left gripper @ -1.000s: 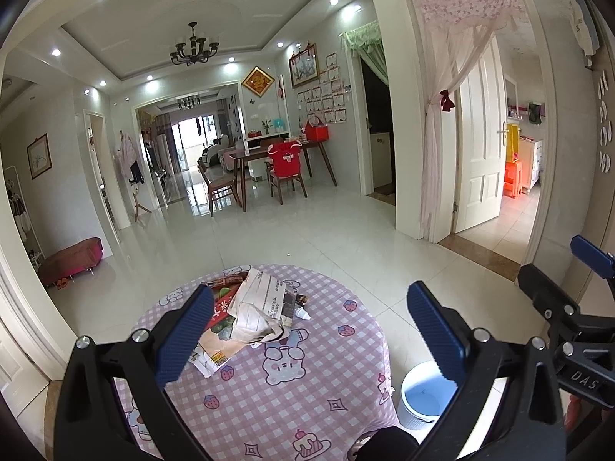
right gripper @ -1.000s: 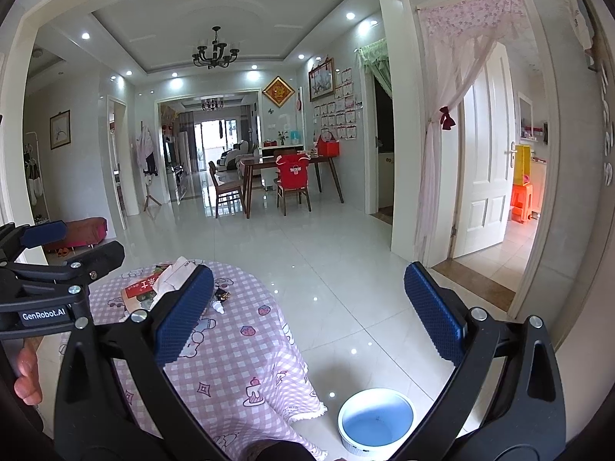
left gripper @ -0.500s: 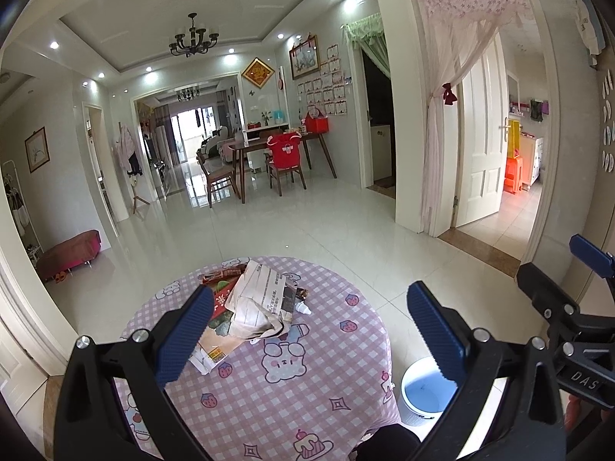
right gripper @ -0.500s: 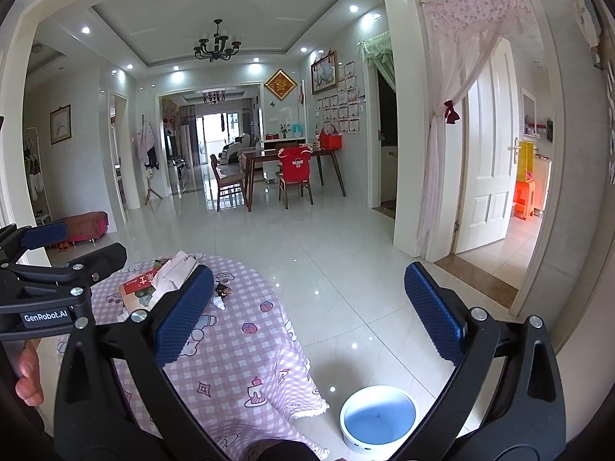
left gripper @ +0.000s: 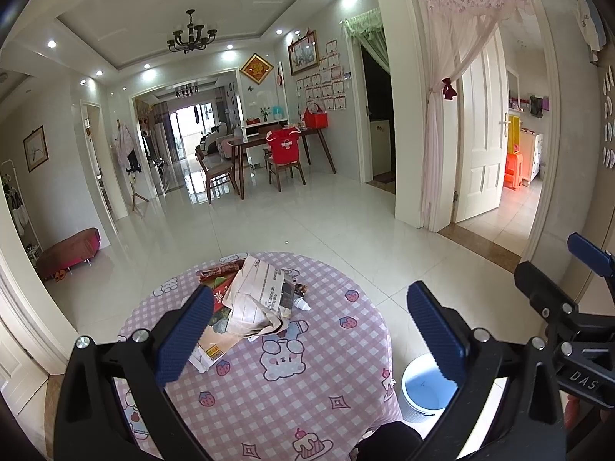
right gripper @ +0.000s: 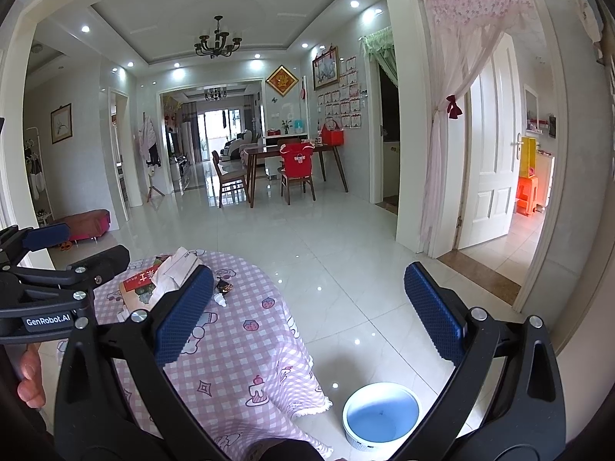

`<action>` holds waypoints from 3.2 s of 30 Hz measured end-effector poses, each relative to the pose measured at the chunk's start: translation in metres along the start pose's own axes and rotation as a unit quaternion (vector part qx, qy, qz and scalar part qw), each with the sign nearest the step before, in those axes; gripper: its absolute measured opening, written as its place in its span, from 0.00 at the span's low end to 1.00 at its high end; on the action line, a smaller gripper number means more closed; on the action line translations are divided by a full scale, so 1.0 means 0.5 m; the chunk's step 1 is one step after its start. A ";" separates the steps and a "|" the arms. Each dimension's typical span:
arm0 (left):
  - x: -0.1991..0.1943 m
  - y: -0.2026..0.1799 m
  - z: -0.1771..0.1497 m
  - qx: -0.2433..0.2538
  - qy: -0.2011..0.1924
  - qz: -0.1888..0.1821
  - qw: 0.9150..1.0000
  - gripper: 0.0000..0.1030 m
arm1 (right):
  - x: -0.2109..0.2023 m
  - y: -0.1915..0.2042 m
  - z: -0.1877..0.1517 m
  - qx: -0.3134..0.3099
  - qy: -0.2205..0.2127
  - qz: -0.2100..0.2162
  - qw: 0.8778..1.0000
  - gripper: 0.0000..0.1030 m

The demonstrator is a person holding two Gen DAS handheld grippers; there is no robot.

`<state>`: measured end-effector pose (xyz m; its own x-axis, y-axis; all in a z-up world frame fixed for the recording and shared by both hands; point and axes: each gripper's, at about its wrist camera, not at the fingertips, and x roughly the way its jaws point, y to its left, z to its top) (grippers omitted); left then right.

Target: Collect trash

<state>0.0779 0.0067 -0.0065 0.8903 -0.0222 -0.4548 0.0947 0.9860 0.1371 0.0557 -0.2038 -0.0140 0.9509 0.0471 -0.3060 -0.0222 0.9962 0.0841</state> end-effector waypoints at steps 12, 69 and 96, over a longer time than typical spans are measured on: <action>0.000 -0.001 -0.001 0.000 0.001 0.000 1.000 0.96 | 0.010 0.005 -0.007 -0.004 0.001 0.000 1.000 0.95; 0.437 0.418 -0.210 -0.197 0.151 0.013 0.969 0.77 | 0.513 0.329 -0.150 -0.060 0.200 0.162 0.964 0.94; 0.314 0.366 -0.172 -0.185 0.066 -0.048 0.979 0.06 | 0.492 0.249 -0.136 0.055 0.231 0.244 0.940 0.21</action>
<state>0.1967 0.1981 -0.1283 0.8179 -0.1212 -0.5625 -0.0142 0.9730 -0.2303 0.2660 -0.0634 -0.1432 0.5999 0.5484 -0.5825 -0.3651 0.8355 0.4106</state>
